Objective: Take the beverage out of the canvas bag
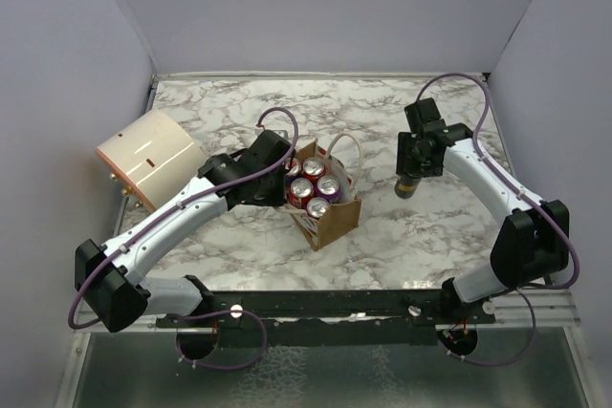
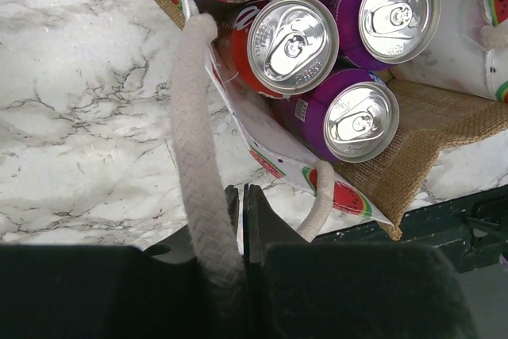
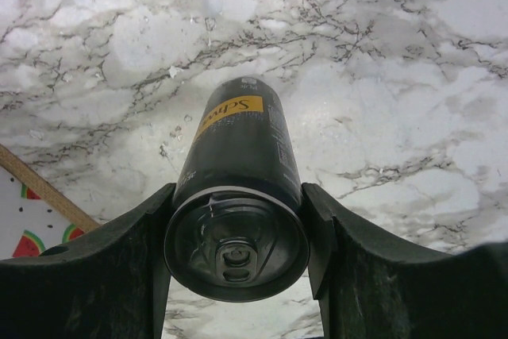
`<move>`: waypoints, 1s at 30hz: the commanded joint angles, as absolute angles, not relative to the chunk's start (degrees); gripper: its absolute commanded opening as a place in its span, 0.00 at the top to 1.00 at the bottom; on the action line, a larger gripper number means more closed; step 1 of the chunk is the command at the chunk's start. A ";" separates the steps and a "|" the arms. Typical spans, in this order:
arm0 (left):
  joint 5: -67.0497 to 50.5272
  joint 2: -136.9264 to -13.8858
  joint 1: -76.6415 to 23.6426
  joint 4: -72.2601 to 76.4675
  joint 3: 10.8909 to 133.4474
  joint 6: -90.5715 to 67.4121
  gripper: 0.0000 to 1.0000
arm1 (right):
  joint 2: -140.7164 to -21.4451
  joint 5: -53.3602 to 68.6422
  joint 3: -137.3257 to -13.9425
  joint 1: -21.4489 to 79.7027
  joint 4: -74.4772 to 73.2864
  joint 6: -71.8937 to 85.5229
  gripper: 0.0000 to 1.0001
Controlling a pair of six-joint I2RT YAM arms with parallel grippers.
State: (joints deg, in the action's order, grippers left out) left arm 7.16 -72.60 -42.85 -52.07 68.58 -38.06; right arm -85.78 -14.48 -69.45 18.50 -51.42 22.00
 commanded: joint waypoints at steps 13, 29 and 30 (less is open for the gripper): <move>6.11 -71.37 -42.40 -52.18 66.90 -38.54 0.90 | -86.97 -10.45 -71.78 16.08 -47.34 17.00 0.62; 3.36 -68.58 -42.43 -50.60 64.43 -39.71 0.90 | -79.37 -5.45 -70.54 16.08 -51.35 16.61 0.13; 3.17 -68.44 -42.45 -50.42 64.17 -39.72 0.90 | -77.64 -3.57 -69.89 16.08 -51.68 16.50 0.13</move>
State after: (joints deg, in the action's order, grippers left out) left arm 5.17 -70.22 -42.81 -51.44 64.79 -39.31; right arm -83.46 -8.64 -70.96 16.16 -50.00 16.71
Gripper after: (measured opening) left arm 0.105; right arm 0.867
